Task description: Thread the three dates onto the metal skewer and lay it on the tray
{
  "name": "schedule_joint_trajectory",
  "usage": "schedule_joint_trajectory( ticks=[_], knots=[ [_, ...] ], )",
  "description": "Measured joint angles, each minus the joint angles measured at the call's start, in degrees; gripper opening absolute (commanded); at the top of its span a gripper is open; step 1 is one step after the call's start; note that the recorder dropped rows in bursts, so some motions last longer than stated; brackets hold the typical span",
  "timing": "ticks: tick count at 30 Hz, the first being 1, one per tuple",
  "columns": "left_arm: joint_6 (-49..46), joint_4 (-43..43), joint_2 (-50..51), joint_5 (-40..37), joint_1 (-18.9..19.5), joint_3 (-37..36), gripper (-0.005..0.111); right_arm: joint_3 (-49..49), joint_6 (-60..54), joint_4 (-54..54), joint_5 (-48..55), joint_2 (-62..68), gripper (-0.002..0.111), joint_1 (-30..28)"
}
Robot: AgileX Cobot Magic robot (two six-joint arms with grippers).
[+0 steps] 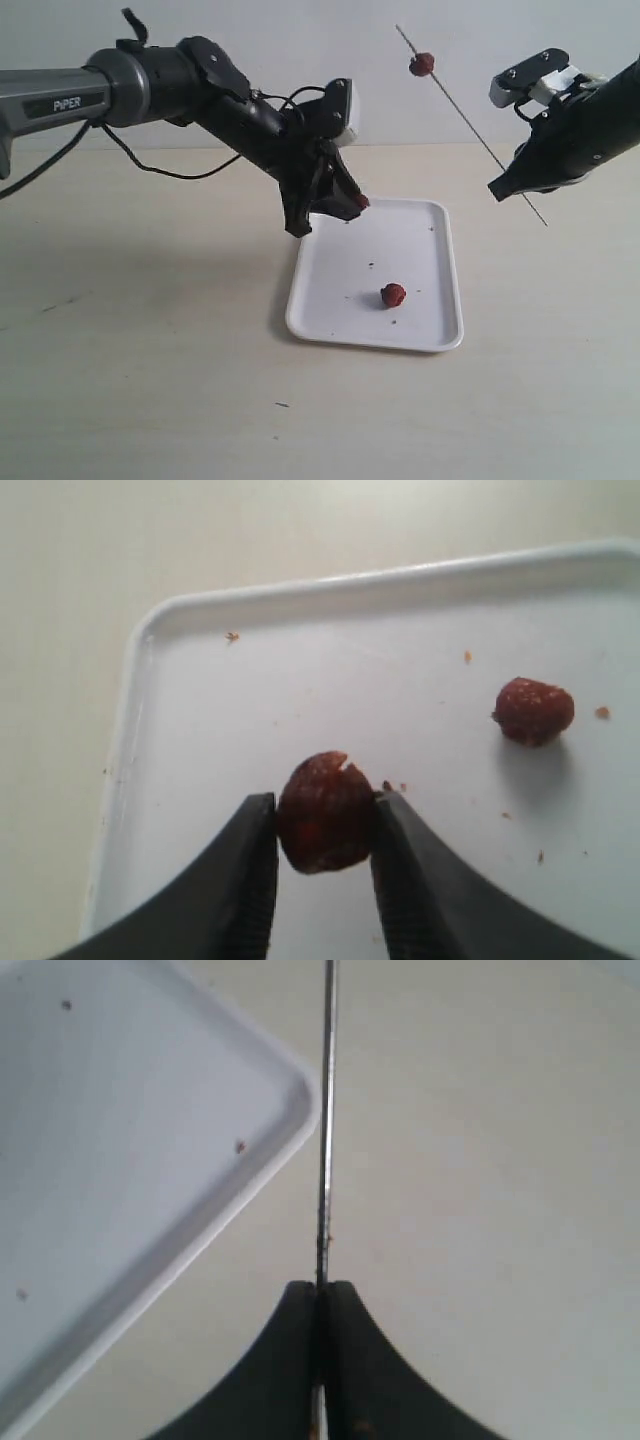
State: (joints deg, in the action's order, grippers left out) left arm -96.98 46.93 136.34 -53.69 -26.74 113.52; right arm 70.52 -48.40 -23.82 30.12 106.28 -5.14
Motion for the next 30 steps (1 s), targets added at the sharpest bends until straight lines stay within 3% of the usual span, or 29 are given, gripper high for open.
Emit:
schedule_joint_trajectory(
  ticks=[15,30],
  knots=[
    [0.0,24.2,0.0,-8.5,11.1,0.0,0.033,0.0,-12.3,3.7,19.8,0.0,0.000,0.0],
    [0.0,25.8,0.0,-10.0,12.2,0.0,0.033,0.0,-22.5,-3.3,23.7,0.0,0.000,-0.1]
  ],
)
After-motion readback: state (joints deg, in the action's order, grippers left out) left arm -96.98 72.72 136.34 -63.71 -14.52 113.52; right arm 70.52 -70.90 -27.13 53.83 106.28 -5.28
